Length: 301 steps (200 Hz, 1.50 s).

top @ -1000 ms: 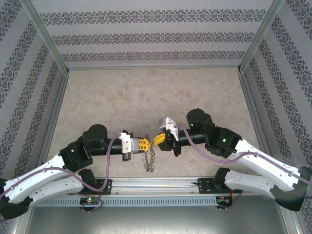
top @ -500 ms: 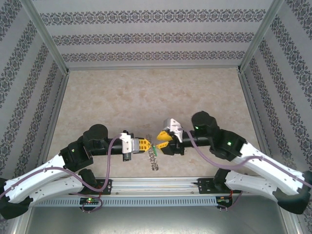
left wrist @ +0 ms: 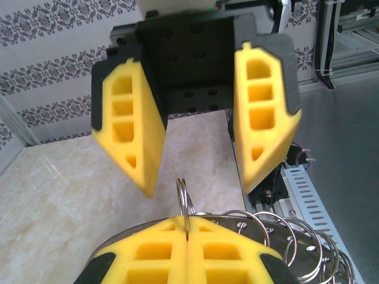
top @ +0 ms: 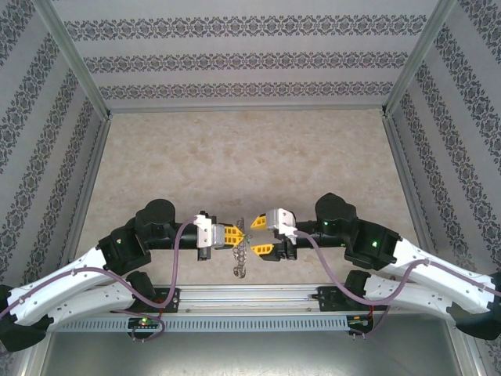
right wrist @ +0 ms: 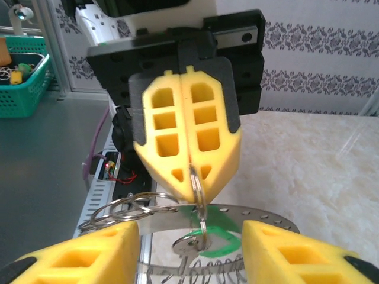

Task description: Put the keys on the keyring

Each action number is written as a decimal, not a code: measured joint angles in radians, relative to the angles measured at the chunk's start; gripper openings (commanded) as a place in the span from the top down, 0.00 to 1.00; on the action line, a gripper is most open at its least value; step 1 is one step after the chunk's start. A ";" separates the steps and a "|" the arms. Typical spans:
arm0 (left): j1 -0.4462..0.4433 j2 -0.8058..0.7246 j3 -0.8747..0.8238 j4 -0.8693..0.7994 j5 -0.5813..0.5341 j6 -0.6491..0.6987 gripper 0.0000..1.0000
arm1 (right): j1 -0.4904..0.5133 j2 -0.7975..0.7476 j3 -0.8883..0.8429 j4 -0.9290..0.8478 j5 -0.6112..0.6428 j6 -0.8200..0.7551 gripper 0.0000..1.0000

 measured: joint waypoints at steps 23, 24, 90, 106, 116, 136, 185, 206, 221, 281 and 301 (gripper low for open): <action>0.000 0.002 0.000 0.000 0.008 0.000 1.00 | 0.000 0.006 0.000 0.019 0.011 -0.006 0.58; 0.000 0.002 0.000 0.000 0.008 0.000 1.00 | 0.000 0.006 0.000 0.020 0.011 -0.006 0.59; 0.000 0.008 0.000 0.000 0.008 0.000 1.00 | 0.006 0.026 0.000 0.050 0.013 -0.029 0.84; 0.000 0.008 0.000 0.000 0.006 0.000 1.00 | 0.006 0.032 0.000 0.049 0.010 -0.029 0.91; 0.000 0.008 0.000 0.000 0.006 0.000 1.00 | 0.006 0.032 0.000 0.046 0.010 -0.031 0.98; 0.000 0.010 0.000 0.000 0.003 0.000 1.00 | 0.006 0.028 0.000 0.041 0.011 -0.036 1.00; 0.000 0.067 0.042 -0.060 -0.067 0.006 0.84 | 0.042 0.046 0.056 -0.083 0.136 -0.104 1.00; 0.000 0.098 0.080 -0.110 -0.113 0.012 0.81 | 0.067 0.098 0.129 -0.182 0.216 -0.153 1.00; 0.000 0.119 0.097 -0.138 -0.139 0.020 0.80 | 0.079 0.143 0.181 -0.251 0.262 -0.186 1.00; -0.002 0.156 0.100 -0.172 -0.158 0.051 1.00 | 0.085 0.214 0.251 -0.372 0.318 -0.254 1.00; -0.002 0.149 0.099 -0.173 -0.159 0.053 1.00 | 0.090 0.227 0.268 -0.388 0.325 -0.265 1.00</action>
